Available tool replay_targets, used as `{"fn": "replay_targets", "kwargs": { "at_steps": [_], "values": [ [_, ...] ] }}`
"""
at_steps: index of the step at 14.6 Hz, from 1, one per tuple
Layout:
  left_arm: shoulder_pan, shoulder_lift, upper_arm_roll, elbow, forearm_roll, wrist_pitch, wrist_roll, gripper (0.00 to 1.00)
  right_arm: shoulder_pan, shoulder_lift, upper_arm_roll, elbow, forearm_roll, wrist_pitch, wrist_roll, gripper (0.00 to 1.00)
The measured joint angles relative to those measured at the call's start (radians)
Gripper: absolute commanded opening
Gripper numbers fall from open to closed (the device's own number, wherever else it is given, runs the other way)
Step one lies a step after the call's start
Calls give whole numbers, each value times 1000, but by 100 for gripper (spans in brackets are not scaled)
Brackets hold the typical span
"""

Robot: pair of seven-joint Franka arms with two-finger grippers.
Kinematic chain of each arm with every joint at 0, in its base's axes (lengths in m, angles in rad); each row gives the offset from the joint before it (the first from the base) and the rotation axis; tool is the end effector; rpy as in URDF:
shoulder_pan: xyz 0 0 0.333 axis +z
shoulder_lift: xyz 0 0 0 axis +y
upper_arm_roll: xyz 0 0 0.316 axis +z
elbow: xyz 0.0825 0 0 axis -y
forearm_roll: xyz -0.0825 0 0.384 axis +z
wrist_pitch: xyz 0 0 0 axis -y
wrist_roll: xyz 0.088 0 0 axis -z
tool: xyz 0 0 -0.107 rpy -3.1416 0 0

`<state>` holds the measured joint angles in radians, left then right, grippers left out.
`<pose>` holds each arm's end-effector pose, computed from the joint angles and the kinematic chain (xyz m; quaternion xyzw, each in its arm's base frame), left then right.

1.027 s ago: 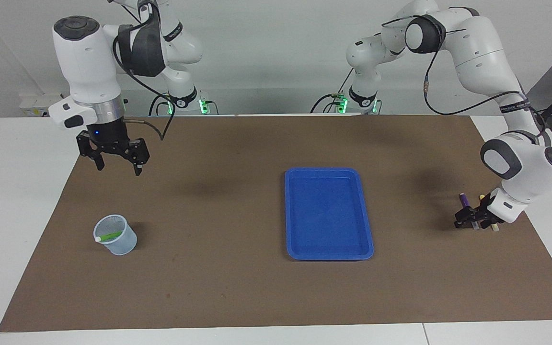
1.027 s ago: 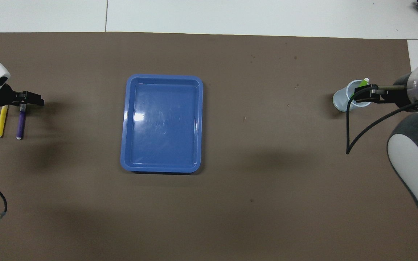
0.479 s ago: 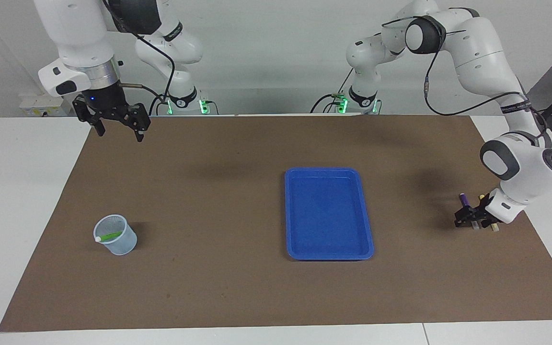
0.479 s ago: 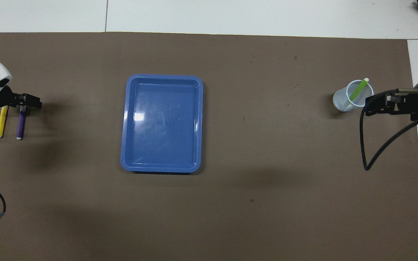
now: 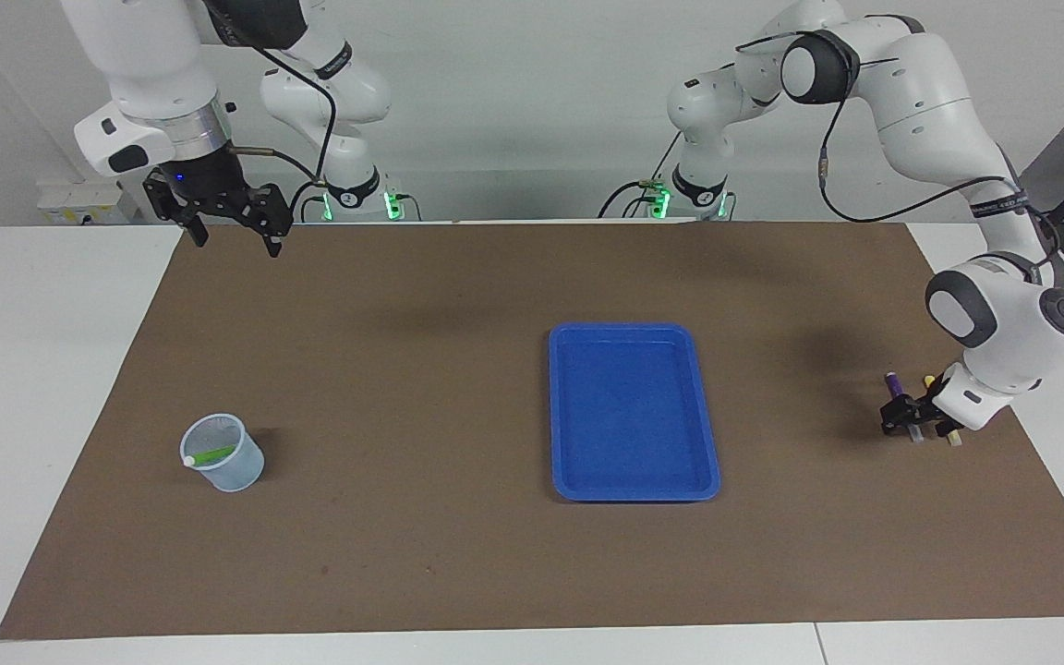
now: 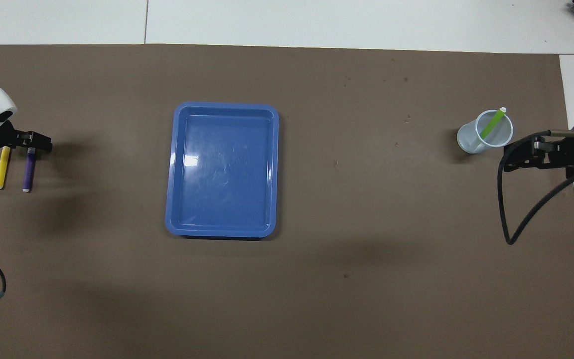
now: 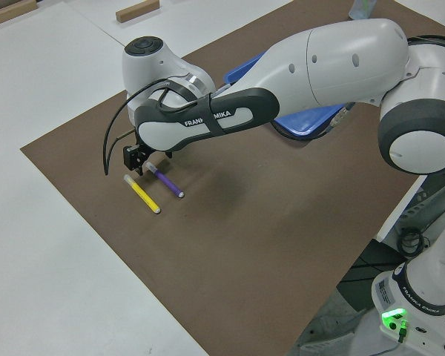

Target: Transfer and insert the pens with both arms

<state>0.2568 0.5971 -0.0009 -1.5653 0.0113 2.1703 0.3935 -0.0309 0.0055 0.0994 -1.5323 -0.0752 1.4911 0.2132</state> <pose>0.6766 0.1776 0.2960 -0.9974 0.0718 -0.0023 0.0054 0.5475 0.0288 0.6330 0.9963 -0.0743 -0.0179 0.0402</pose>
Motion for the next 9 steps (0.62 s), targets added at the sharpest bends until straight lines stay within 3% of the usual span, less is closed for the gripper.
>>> {"fn": "replay_targets", "kwargs": {
  "at_steps": [8, 9],
  "values": [
    [0, -2, 0, -9, -3, 5, -8, 53, -1, -6, 0, -17, 28, 23, 0, 100],
    [0, -3, -1, -9, -5, 5, -8, 45, -1, -6, -1, -18, 32, 32, 0, 100]
  ]
}}
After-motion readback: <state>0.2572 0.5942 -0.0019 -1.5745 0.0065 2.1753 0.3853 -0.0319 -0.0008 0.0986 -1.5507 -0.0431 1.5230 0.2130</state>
